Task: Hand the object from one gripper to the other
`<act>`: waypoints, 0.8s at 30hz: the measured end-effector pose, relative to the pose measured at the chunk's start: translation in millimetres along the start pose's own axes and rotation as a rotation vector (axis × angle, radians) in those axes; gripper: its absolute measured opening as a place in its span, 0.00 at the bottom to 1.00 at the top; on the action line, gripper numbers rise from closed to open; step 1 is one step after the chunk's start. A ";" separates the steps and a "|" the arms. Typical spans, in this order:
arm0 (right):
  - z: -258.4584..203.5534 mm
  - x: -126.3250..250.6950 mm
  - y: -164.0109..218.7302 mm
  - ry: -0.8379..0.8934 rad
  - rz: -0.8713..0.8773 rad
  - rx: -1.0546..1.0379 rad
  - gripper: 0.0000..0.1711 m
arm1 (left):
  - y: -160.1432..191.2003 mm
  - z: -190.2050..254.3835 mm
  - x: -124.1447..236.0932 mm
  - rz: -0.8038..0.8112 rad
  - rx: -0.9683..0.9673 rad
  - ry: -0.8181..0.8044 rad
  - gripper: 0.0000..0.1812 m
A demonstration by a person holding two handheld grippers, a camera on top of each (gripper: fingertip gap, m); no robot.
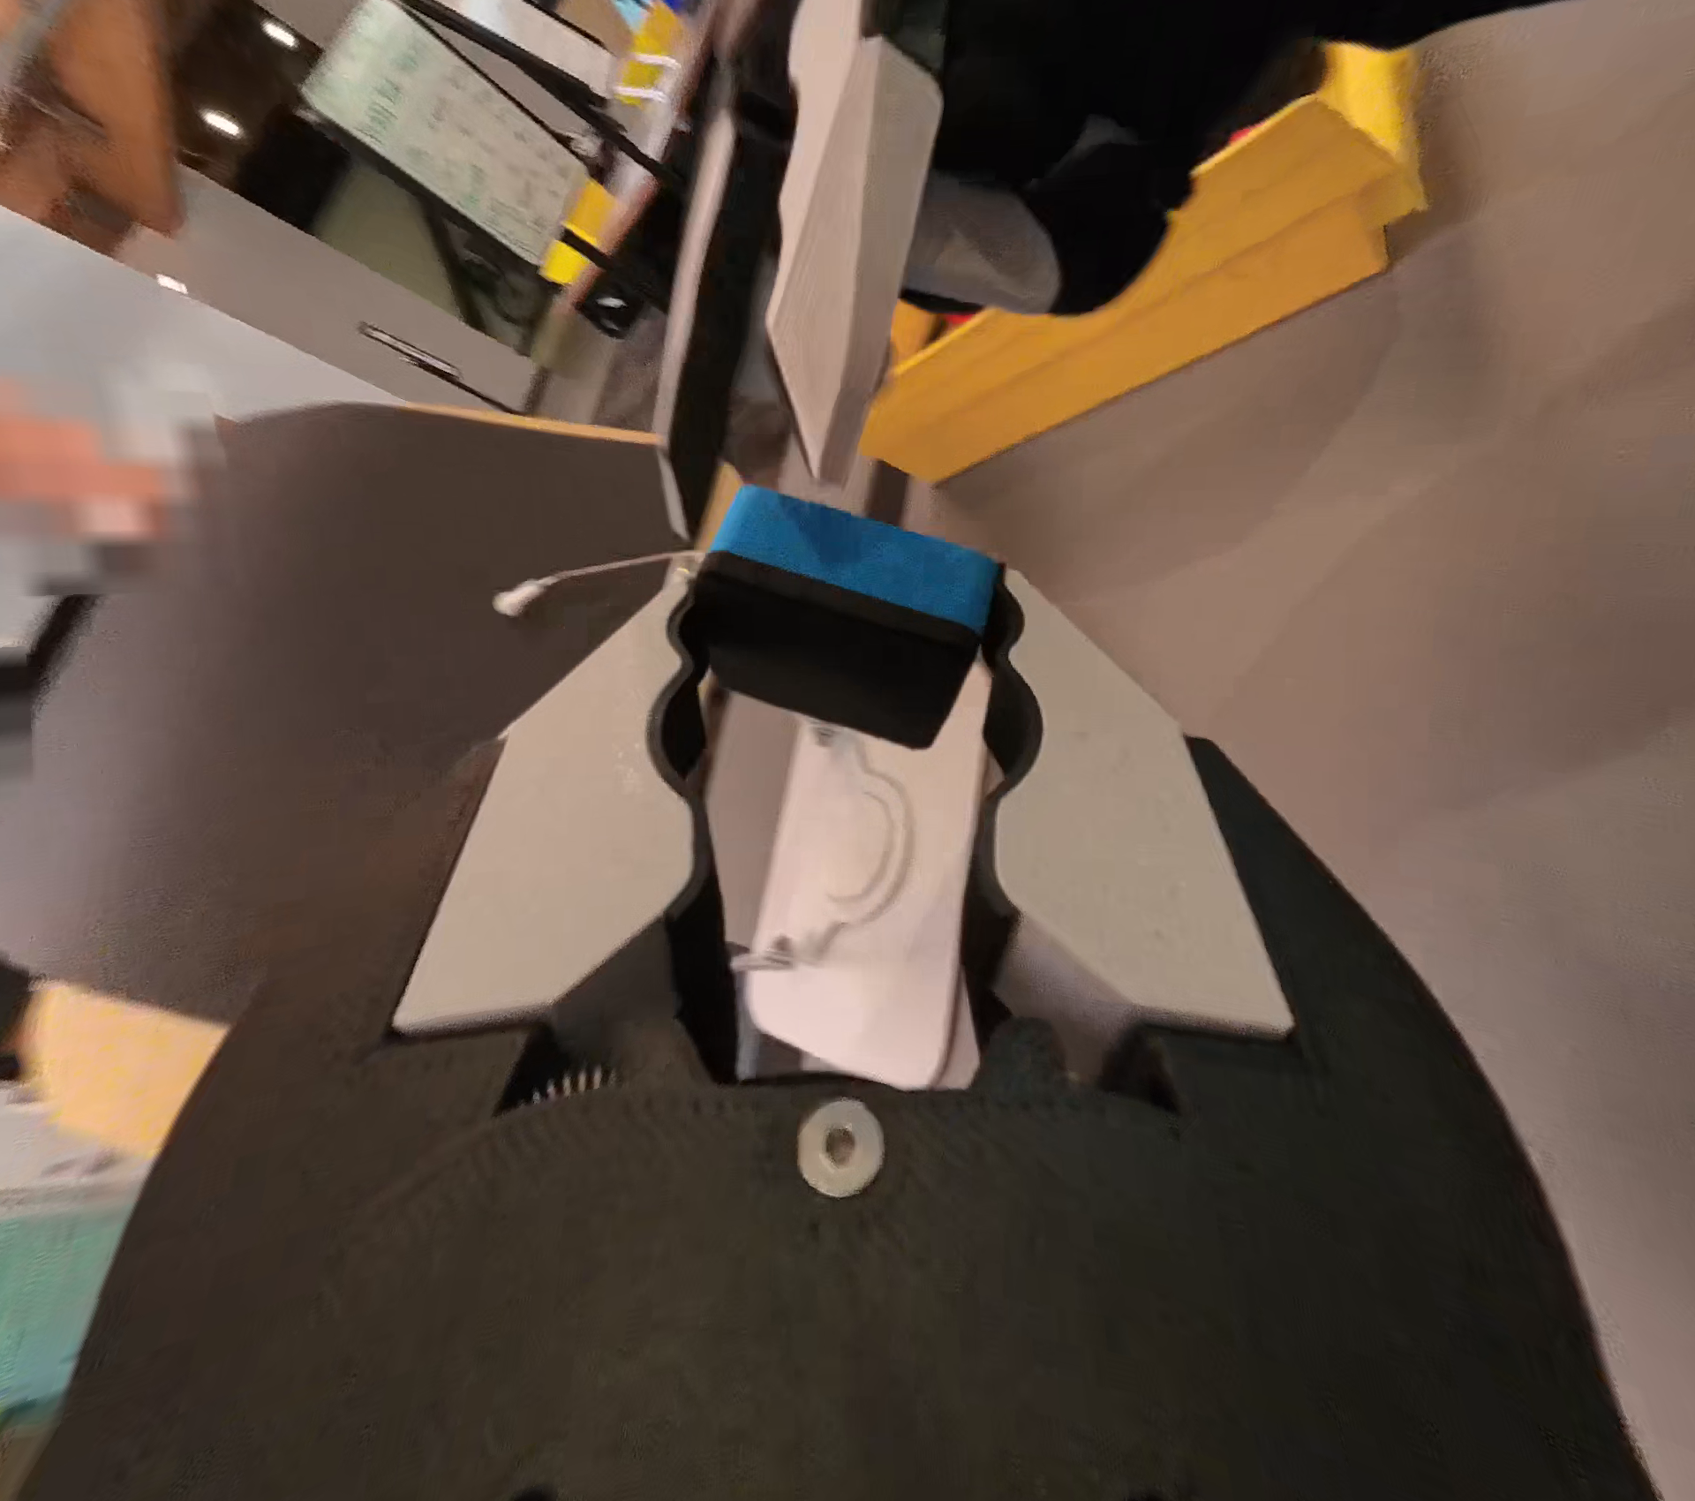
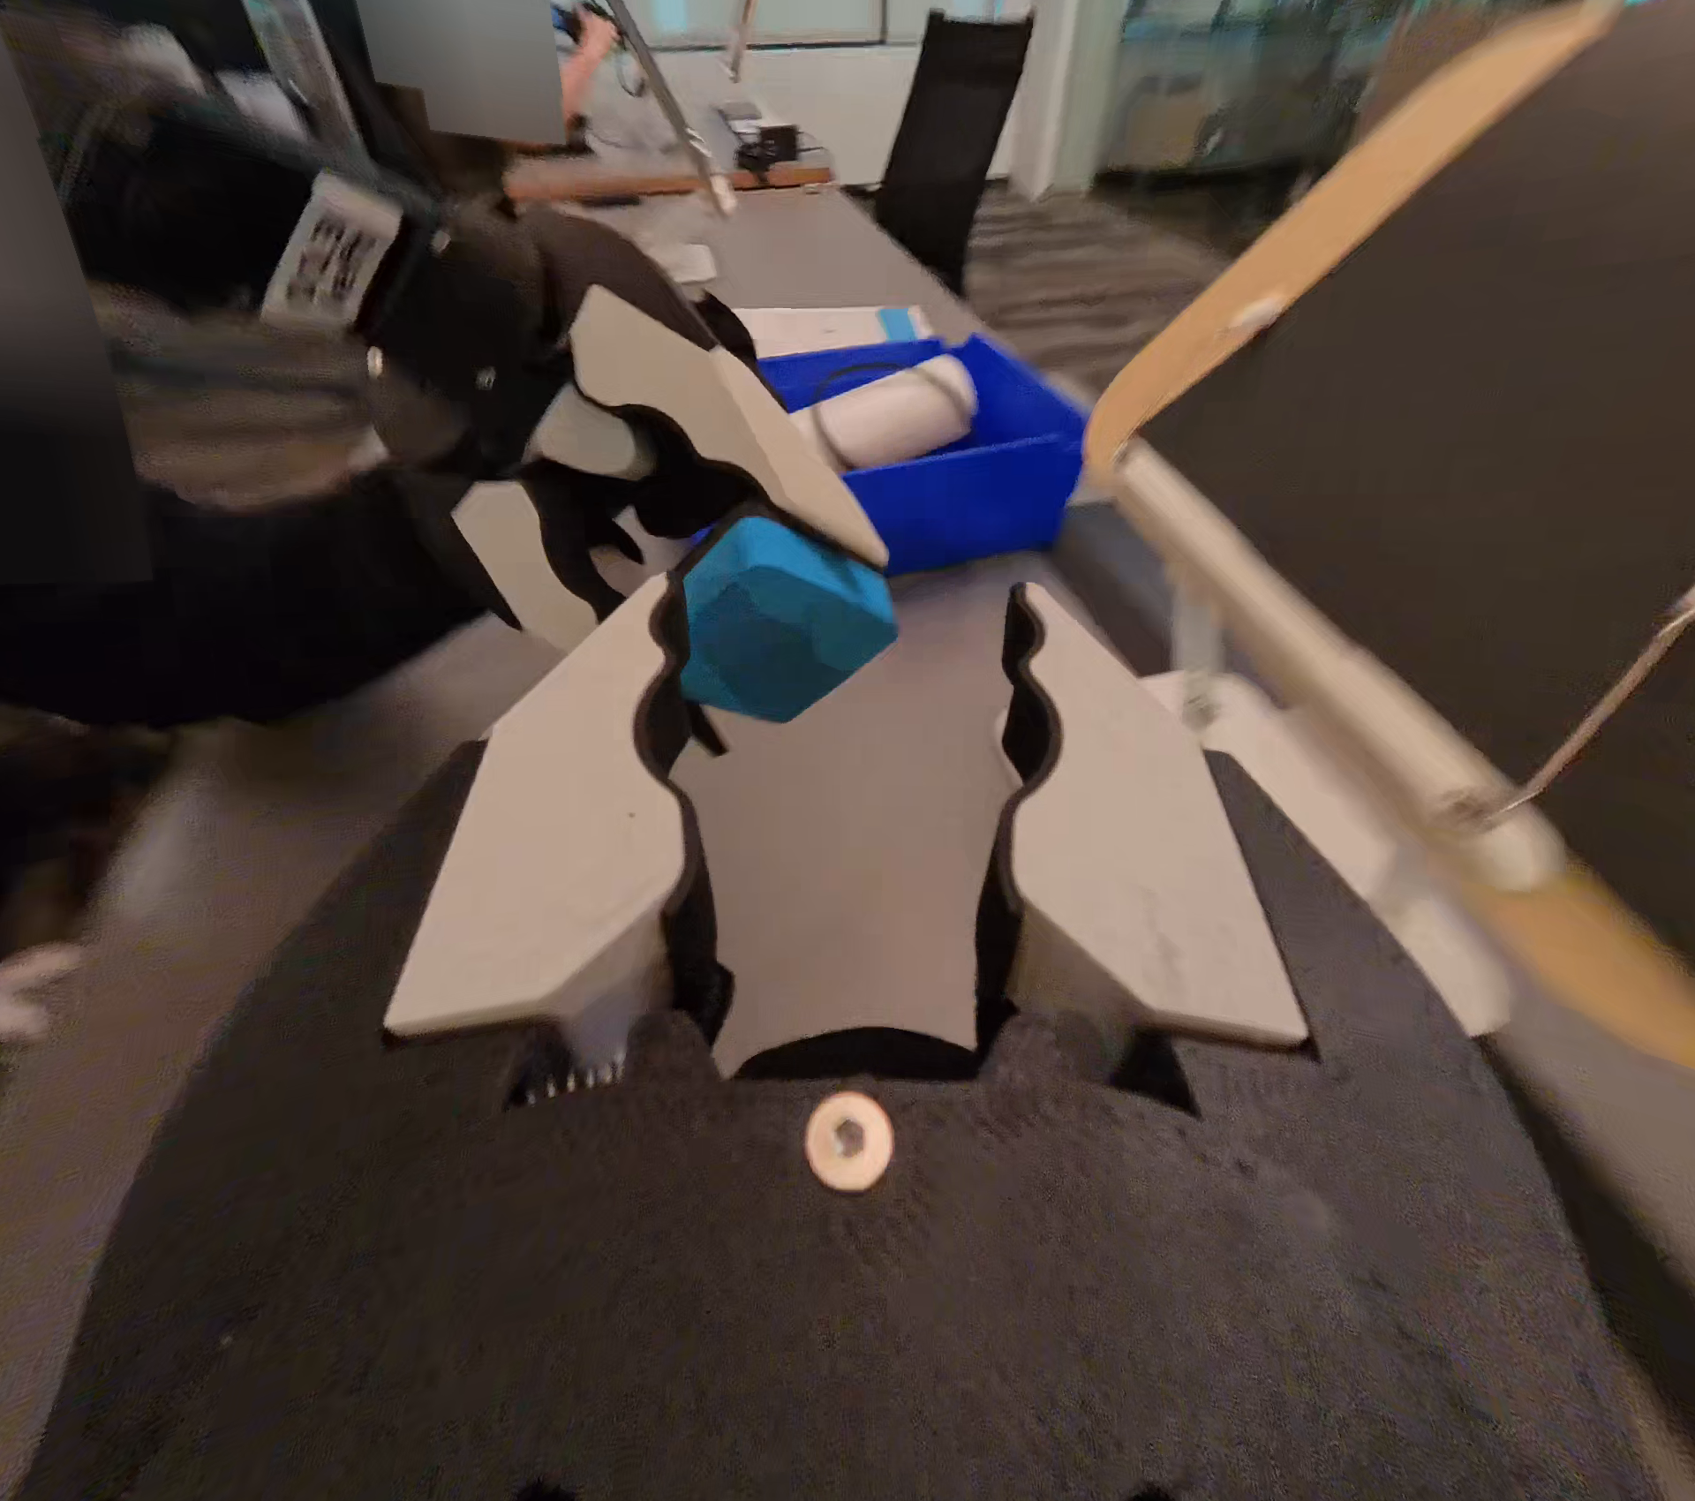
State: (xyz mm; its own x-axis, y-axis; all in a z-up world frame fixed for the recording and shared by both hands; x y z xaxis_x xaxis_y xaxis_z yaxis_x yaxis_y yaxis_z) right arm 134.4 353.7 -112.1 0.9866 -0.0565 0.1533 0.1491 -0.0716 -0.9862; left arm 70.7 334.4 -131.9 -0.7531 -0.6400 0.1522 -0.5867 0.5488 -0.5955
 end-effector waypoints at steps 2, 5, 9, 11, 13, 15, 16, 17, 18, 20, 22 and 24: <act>-12.5 3.1 -10.8 0.044 -0.026 0.206 0.39 | -0.4 4.8 5.2 0.023 0.123 0.134 0.32; -31.5 3.5 -18.7 0.054 -0.075 0.390 0.39 | -6.2 9.1 17.5 0.109 0.324 0.336 0.33; -39.2 -2.1 -16.0 0.176 -0.238 0.660 0.44 | -19.6 -12.6 31.6 0.307 0.675 0.493 0.33; -41.5 -7.3 -20.1 0.250 -0.259 0.800 0.47 | -21.6 -30.1 35.0 0.423 0.856 0.511 0.32; -40.0 -12.6 -26.0 0.343 -0.249 0.923 0.52 | -23.2 -50.4 39.0 0.581 1.058 0.520 0.32; -38.8 -17.0 -33.0 0.435 -0.205 1.009 0.49 | -19.7 -65.6 41.4 0.733 1.238 0.517 0.32; -40.6 -21.1 -34.1 0.449 -0.187 1.035 0.47 | -17.4 -69.3 40.6 0.790 1.317 0.526 0.32; -41.6 -24.8 -35.3 0.476 -0.175 1.061 0.45 | -14.4 -70.5 36.5 0.813 1.380 0.518 0.33; -41.5 -28.4 -36.0 0.510 -0.175 1.090 0.44 | -12.4 -69.2 32.2 0.822 1.423 0.510 0.33; -39.5 -34.9 -35.0 0.577 -0.196 1.143 0.40 | -11.9 -64.5 25.5 0.847 1.490 0.516 0.33; -38.9 -39.4 -33.4 0.615 -0.209 1.178 0.37 | -13.3 -58.5 20.0 0.854 1.528 0.533 0.33; -35.8 -39.4 -32.8 0.661 -0.230 1.196 0.30 | -14.2 -54.6 16.4 0.861 1.558 0.541 0.33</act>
State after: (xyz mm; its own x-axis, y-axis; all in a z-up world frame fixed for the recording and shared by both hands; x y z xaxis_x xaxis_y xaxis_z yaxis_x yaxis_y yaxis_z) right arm 88.2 322.6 -83.6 0.7681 -0.6402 -0.0125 0.5995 0.7259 -0.3372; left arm 50.4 345.5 -78.0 -0.8423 -0.0971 -0.5302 0.4925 -0.5385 -0.6837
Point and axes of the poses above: each gripper's, where its closed fingertips meet, x back along the fingers, y out of its underside, z = x × y across the jaws, the point moved 4 cm from there along x, back along the fingers, and after that the axes turned 11 degrees about -y, right-handed, at the moved point
